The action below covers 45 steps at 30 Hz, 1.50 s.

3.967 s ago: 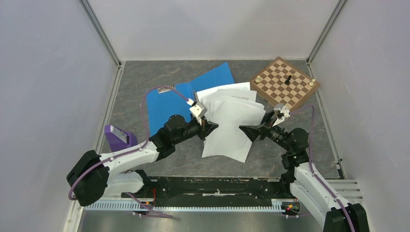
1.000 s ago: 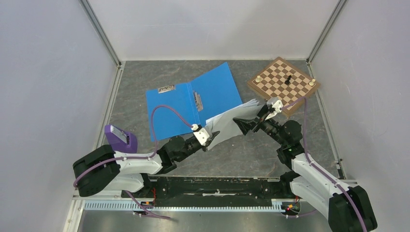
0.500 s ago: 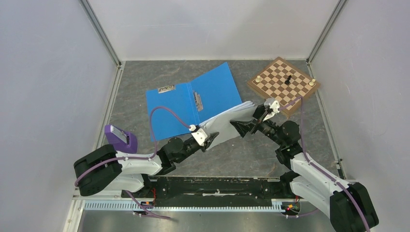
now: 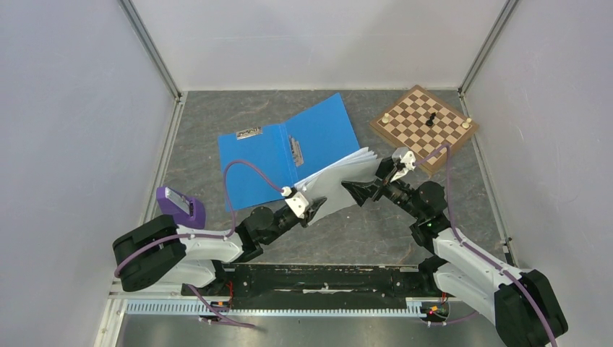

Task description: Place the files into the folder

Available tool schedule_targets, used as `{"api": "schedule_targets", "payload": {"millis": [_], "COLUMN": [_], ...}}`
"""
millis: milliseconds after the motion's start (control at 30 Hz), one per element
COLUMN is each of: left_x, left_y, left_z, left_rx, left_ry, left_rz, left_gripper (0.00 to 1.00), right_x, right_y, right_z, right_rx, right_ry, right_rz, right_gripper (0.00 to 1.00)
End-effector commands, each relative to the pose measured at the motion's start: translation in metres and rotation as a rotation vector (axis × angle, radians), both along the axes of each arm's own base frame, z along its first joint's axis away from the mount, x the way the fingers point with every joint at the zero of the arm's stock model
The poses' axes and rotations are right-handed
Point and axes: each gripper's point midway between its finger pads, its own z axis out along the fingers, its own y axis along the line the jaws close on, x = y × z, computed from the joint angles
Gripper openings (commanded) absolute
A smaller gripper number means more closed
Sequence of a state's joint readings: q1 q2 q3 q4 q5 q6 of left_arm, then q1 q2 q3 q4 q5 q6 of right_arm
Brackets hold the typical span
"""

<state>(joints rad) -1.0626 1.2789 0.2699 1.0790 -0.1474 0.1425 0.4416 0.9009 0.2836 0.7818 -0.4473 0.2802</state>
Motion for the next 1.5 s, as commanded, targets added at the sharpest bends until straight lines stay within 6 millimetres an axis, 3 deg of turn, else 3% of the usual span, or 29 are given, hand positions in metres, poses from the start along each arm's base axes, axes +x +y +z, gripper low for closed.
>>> {"api": "schedule_targets", "payload": {"millis": [0,133,267,333,767,1233,1467], "left_x": [-0.004,-0.002,-0.003,-0.004,-0.005,-0.005,-0.006], "left_y": [-0.004,-0.001,0.000,-0.001,-0.007,-0.007,-0.008], "left_z": [0.012,0.013,0.011,0.011,0.008,0.007,0.005], "left_rx": [-0.083,-0.092,-0.084,-0.085,-0.080,-0.078,-0.074], "left_ry": [0.008,0.004,0.008,0.009,0.015,0.019,0.021], "left_rz": [-0.021,-0.006,-0.006,-0.015,-0.036,-0.036,-0.040], "left_gripper": [0.35,0.32,0.20,0.18,0.26,0.21,0.04], "right_x": [0.002,0.012,0.018,0.018,0.000,0.002,0.003], "right_y": [-0.001,-0.012,-0.016,-0.017,-0.004,-0.004,-0.002], "right_z": [0.008,0.000,-0.005,-0.005,-0.004,-0.013,-0.010], "right_rx": [0.025,-0.004,-0.016,-0.011,0.043,0.022,0.024], "right_ry": [-0.026,-0.013,0.009,0.009,0.025,0.044,0.043], "right_rz": [-0.023,-0.108,-0.147,-0.150,-0.071,-0.104,-0.094], "right_gripper": [0.98,0.98,0.98,0.98,0.98,0.98,0.98]}}
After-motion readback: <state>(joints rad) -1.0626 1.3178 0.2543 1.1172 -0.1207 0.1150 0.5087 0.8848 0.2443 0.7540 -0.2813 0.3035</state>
